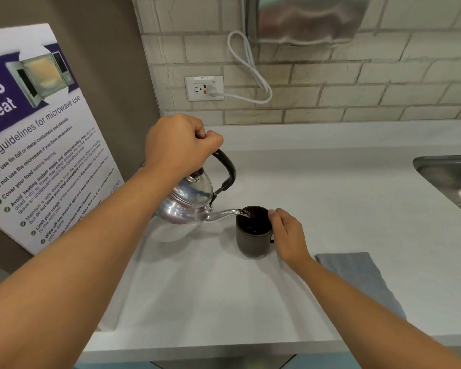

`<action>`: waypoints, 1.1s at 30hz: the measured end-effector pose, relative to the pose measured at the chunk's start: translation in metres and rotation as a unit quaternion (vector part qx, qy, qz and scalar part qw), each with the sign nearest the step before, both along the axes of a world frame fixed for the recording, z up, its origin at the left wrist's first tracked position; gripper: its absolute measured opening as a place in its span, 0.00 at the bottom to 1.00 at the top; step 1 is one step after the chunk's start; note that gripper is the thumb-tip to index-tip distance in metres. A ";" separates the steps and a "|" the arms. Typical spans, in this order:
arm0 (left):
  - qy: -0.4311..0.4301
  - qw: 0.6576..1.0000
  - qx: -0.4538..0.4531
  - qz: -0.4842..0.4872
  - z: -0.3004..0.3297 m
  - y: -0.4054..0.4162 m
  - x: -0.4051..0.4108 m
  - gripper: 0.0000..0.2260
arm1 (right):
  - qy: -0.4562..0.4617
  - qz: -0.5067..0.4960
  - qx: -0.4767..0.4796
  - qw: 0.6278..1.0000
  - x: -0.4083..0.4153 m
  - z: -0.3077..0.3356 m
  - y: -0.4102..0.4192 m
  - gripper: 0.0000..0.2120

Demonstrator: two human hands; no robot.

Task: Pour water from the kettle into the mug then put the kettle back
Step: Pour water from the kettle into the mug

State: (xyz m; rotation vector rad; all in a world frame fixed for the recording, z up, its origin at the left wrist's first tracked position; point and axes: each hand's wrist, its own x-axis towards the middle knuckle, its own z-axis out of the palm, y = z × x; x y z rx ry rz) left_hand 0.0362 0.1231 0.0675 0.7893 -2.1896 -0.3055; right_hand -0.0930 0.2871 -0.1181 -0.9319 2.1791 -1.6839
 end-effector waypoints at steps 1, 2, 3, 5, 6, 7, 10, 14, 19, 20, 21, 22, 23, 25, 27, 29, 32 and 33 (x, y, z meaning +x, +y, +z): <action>-0.002 1.000 -0.002 -0.001 0.001 0.000 0.000 0.13 | -0.001 0.000 -0.001 1.000 0.000 0.000 0.000 0.19; -0.005 1.000 -0.004 -0.002 0.001 0.000 -0.001 0.13 | -0.001 -0.001 -0.002 1.000 0.000 0.000 0.000 0.19; -0.009 1.000 -0.007 -0.002 0.002 0.001 -0.001 0.13 | -0.001 -0.001 -0.003 1.000 0.000 0.000 0.000 0.19; -0.014 1.000 -0.011 -0.004 0.004 0.001 -0.002 0.13 | 0.000 -0.001 -0.003 1.000 0.000 0.000 0.000 0.19; -0.016 1.000 -0.013 -0.005 0.005 0.001 -0.002 0.13 | -0.001 0.000 -0.002 1.000 0.000 0.000 0.000 0.19; -0.016 1.000 -0.014 -0.005 0.006 0.002 -0.002 0.12 | -0.001 0.000 -0.002 1.000 0.000 0.000 0.000 0.19; -0.020 1.000 -0.022 -0.007 0.009 0.002 -0.001 0.12 | -0.002 0.001 -0.005 1.000 0.000 0.000 0.000 0.19; -0.023 0.999 -0.030 -0.007 0.012 0.002 0.000 0.12 | -0.009 0.002 -0.007 1.000 0.000 -0.001 0.000 0.19; -0.036 0.999 -0.038 -0.004 0.015 0.002 -0.001 0.12 | -0.002 0.000 -0.008 1.000 -0.001 -0.001 -0.001 0.19; -0.039 0.998 -0.040 -0.004 0.016 0.002 -0.001 0.12 | -0.003 -0.001 -0.012 1.000 -0.001 -0.002 -0.001 0.19; -0.039 0.998 -0.043 -0.004 0.016 0.002 -0.002 0.12 | -0.002 -0.001 -0.014 1.000 -0.001 -0.002 0.000 0.19; -0.039 0.998 -0.045 -0.005 0.017 0.002 -0.002 0.12 | 0.000 -0.001 -0.014 1.000 -0.001 -0.002 0.000 0.20; -0.037 0.998 -0.046 -0.007 0.017 0.002 -0.002 0.12 | 0.001 -0.001 -0.014 1.000 -0.001 -0.002 0.000 0.20; -0.033 0.998 -0.048 -0.009 0.016 0.002 -0.003 0.13 | -0.003 0.000 -0.012 1.000 -0.001 -0.002 0.000 0.20; -0.028 0.998 -0.046 -0.010 0.014 0.002 -0.003 0.13 | -0.007 0.001 -0.012 1.000 -0.002 -0.002 -0.001 0.19; -0.020 0.999 -0.039 -0.014 0.011 0.000 -0.002 0.13 | -0.007 0.001 -0.011 1.000 -0.002 -0.002 0.000 0.19; -0.010 1.000 -0.021 -0.017 0.005 -0.003 -0.001 0.12 | -0.005 0.000 -0.003 1.000 -0.001 -0.002 0.000 0.19; -0.007 1.000 -0.015 -0.016 0.003 -0.004 0.000 0.12 | -0.005 0.000 0.000 1.000 -0.001 -0.001 0.000 0.19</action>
